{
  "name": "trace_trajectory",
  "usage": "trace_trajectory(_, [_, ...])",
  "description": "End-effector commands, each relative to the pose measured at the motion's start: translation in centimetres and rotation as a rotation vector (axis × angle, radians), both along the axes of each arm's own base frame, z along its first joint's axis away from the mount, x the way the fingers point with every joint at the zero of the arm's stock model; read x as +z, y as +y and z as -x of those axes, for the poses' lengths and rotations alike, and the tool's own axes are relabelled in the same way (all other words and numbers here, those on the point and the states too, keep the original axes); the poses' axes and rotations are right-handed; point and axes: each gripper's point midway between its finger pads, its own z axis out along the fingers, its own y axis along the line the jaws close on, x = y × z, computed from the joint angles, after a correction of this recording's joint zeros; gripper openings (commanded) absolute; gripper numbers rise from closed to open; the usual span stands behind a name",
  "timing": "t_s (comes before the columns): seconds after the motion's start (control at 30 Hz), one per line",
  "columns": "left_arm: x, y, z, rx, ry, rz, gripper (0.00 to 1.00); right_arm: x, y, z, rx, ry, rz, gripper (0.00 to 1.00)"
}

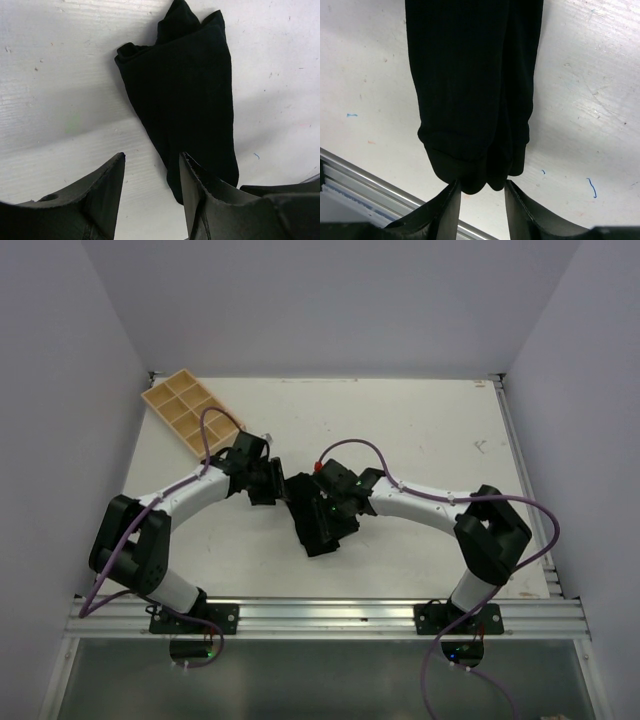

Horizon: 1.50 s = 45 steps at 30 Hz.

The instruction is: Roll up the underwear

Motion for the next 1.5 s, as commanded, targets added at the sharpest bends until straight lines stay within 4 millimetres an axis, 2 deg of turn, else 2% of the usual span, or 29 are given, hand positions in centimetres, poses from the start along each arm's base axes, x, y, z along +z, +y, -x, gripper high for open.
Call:
trace_trajectory(0.0, [0.8, -0.2, -0.4, -0.018, -0.049, 0.03, 0.51, 0.7, -0.8, -0.1, 0.0, -0.022, 0.008, 0.45])
trace_trajectory(0.13, [0.8, -0.1, -0.5, -0.018, -0.051, 0.027, 0.51, 0.4, -0.7, -0.2, 0.01, -0.026, 0.008, 0.51])
trace_trajectory(0.3, [0.6, 0.0, -0.5, -0.021, -0.039, 0.015, 0.51, -0.6, -0.3, 0.0, 0.018, 0.002, -0.002, 0.52])
trace_trajectory(0.5, [0.7, -0.1, -1.0, -0.03, -0.042, 0.007, 0.51, -1.1, -0.5, -0.9, 0.025, 0.01, -0.007, 0.51])
trace_trajectory(0.63, [0.1, -0.5, -1.8, -0.066, -0.06, 0.005, 0.51, -1.3, -0.9, -1.4, 0.036, 0.021, -0.019, 0.43])
trace_trajectory(0.7, [-0.1, -0.7, -2.3, -0.079, -0.069, 0.008, 0.51, -1.5, -1.0, -1.2, 0.05, 0.035, -0.032, 0.41])
trace_trajectory(0.83, [-0.8, -0.9, -3.5, -0.094, -0.079, 0.008, 0.51, -1.6, -0.8, -1.1, 0.074, 0.05, -0.068, 0.31])
trace_trajectory(0.9, [-0.9, -0.9, -3.9, -0.092, -0.078, 0.012, 0.51, -1.8, -0.9, -1.0, 0.09, 0.055, -0.069, 0.3])
trace_trajectory(1.03, [-0.9, -1.0, -4.6, -0.097, -0.078, 0.012, 0.51, -2.1, -1.0, -1.3, 0.103, 0.045, -0.056, 0.52])
trace_trajectory(1.23, [-0.8, -1.3, -5.1, -0.095, -0.081, 0.016, 0.51, -1.8, -1.3, -2.2, 0.114, 0.011, -0.042, 0.56])
trace_trajectory(1.47, [-0.6, -1.2, -5.3, -0.09, -0.09, 0.009, 0.51, -2.7, -1.7, -2.4, 0.111, 0.04, -0.059, 0.57])
